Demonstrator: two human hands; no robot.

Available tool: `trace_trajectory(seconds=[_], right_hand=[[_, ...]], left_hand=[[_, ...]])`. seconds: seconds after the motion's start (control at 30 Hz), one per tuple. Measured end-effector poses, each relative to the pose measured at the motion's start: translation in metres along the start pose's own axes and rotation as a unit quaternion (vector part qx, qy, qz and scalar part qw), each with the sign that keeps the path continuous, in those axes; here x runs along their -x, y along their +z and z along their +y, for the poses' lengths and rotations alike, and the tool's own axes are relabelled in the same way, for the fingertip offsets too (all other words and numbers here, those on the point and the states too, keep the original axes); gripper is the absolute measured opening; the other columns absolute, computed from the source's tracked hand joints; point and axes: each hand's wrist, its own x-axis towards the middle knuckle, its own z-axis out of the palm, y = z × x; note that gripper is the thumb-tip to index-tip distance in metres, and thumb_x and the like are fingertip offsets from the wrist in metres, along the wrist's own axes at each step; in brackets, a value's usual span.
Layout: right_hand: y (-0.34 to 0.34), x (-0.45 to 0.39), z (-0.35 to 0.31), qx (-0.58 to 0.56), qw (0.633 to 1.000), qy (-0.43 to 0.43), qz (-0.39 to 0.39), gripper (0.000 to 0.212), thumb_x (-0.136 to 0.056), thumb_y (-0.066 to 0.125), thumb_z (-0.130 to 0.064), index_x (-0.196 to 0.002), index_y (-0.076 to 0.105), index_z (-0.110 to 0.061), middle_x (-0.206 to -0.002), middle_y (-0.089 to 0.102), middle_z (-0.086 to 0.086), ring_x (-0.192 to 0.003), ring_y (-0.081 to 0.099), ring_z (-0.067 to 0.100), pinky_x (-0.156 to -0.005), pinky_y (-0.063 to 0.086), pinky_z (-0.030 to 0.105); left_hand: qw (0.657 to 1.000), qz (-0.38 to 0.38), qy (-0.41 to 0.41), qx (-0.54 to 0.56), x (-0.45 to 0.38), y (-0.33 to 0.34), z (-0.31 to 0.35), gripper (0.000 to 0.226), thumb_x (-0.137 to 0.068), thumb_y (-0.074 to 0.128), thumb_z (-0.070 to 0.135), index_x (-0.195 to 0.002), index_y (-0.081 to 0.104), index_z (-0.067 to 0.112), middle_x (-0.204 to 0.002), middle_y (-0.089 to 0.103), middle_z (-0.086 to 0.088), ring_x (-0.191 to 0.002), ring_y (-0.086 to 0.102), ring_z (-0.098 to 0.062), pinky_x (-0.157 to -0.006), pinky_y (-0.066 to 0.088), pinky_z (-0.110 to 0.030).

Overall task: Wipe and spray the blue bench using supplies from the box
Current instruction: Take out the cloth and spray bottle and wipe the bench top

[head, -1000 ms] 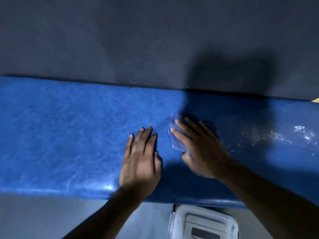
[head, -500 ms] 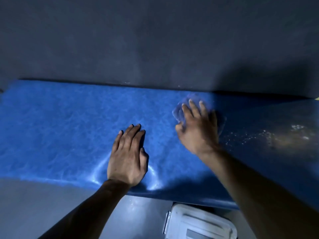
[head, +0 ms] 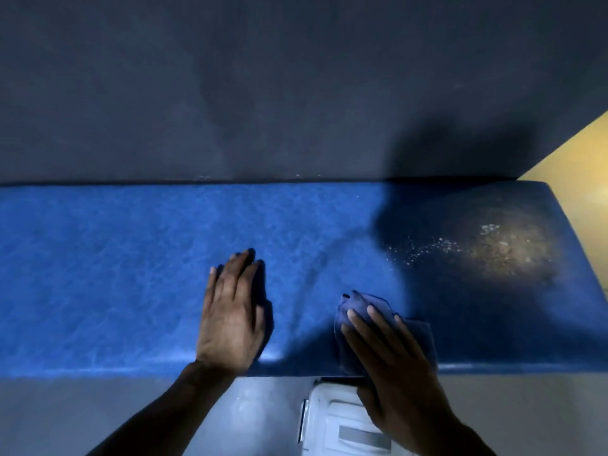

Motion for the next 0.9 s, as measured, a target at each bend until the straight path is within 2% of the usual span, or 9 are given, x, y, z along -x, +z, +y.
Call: trace_trajectory(seconds=[0.13,0.27,0.4,0.53,0.63,0.77,0.9], right_hand=[[-0.013,-0.027,0.04,0.043,0.993,-0.099,-0.041,0.087,-0.071,0.067,-0.032,-0.154,0.043,-0.022,-0.166,0.031,-0.006,-0.156,0.024,0.022,-0.119,0.032,0.052],[-0.019,-0.069,0.082,0.049,0.987,-0.138,-0.063,0.079,-0.075,0.059,-0.03,-0.153,0.045,-0.02,-0.166,0.033,-0.004,-0.157,0.02,0.024,-0.121,0.028,0.054],[-0.021,-0.103,0.109,0.037,0.994,-0.09,-0.046,0.076,-0.077,0.051,-0.03,-0.153,0.046,-0.02,-0.166,0.033,-0.003,-0.157,0.022,0.023,-0.122,0.026,0.051],[-0.02,-0.141,0.134,0.057,0.997,-0.04,-0.02,0.073,-0.076,0.043,-0.032,-0.148,0.052,-0.021,-0.163,0.04,-0.003,-0.153,0.032,0.023,-0.125,0.024,0.043],[-0.021,-0.171,0.149,0.046,0.998,-0.022,-0.027,0.076,-0.075,0.038,-0.037,-0.147,0.053,-0.021,-0.161,0.044,0.0,-0.151,0.036,0.027,-0.122,0.026,0.048],[-0.026,-0.196,0.152,0.021,0.997,0.056,-0.053,0.079,-0.077,0.037,-0.042,-0.154,0.041,-0.023,-0.166,0.033,-0.001,-0.156,0.023,0.026,-0.127,0.017,0.048],[-0.026,-0.18,0.147,-0.011,0.988,0.153,-0.035,0.079,-0.076,0.039,-0.043,-0.152,0.042,-0.021,-0.165,0.033,0.003,-0.155,0.021,0.031,-0.125,0.015,0.053]], left_hand=[[0.996,0.003,0.042,0.085,-0.014,0.02,0.047,0.067,-0.083,0.044,0.017,-0.15,0.045,0.009,-0.163,0.036,-0.005,-0.154,0.029,-0.023,-0.128,0.016,-0.048],[0.997,0.003,0.016,0.082,-0.026,0.052,0.093,0.068,-0.081,0.041,0.016,-0.148,0.046,0.003,-0.161,0.039,-0.012,-0.153,0.032,-0.028,-0.126,0.022,-0.05],[1.0,-0.009,0.003,-0.024,-0.028,0.069,0.11,0.07,-0.082,0.044,0.022,-0.149,0.045,0.002,-0.163,0.036,-0.014,-0.155,0.028,-0.029,-0.123,0.024,-0.055],[0.999,-0.008,-0.008,-0.047,-0.029,0.074,0.11,0.072,-0.081,0.048,0.023,-0.151,0.044,0.008,-0.164,0.035,-0.01,-0.155,0.026,-0.026,-0.124,0.023,-0.054],[0.998,0.002,-0.008,-0.059,-0.03,0.075,0.113,0.072,-0.079,0.05,0.024,-0.149,0.047,0.007,-0.162,0.038,-0.009,-0.154,0.03,-0.026,-0.123,0.025,-0.054],[0.998,0.016,-0.003,-0.061,-0.03,0.078,0.112,0.071,-0.078,0.049,0.024,-0.147,0.049,0.006,-0.16,0.041,-0.01,-0.153,0.032,-0.026,-0.123,0.026,-0.053],[0.997,0.014,-0.001,-0.071,-0.03,0.078,0.114,0.07,-0.079,0.048,0.024,-0.147,0.048,0.005,-0.16,0.041,-0.01,-0.152,0.033,-0.026,-0.123,0.026,-0.053]])
